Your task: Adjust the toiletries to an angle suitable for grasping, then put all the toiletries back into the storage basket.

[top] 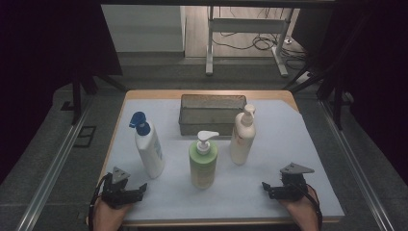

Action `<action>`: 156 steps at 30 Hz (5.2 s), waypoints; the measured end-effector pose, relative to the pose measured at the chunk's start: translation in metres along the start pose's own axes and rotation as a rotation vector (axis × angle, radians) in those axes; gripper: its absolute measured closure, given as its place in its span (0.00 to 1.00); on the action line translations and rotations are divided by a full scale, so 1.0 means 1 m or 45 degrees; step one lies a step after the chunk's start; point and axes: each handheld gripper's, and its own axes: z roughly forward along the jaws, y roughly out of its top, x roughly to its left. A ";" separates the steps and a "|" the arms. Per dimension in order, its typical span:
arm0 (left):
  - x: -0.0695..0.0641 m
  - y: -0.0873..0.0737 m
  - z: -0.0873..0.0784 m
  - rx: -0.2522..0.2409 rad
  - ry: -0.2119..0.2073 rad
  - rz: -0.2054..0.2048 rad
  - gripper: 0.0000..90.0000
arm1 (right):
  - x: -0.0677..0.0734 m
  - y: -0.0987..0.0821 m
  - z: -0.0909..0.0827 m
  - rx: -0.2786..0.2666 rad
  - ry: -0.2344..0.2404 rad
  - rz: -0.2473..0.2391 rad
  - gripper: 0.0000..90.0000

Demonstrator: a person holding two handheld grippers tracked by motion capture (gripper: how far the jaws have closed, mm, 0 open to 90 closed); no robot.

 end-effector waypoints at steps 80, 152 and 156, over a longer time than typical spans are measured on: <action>-0.001 -0.001 0.000 -0.013 0.002 -0.009 0.14 | 0.015 0.041 -0.002 -0.104 0.264 -0.041 0.84; -0.001 -0.002 0.000 -0.017 0.005 -0.009 0.14 | 0.047 0.083 0.047 -0.167 0.173 -0.072 1.00; -0.001 -0.002 0.000 -0.017 0.005 -0.009 0.14 | 0.040 0.081 0.044 -0.166 0.161 -0.065 0.99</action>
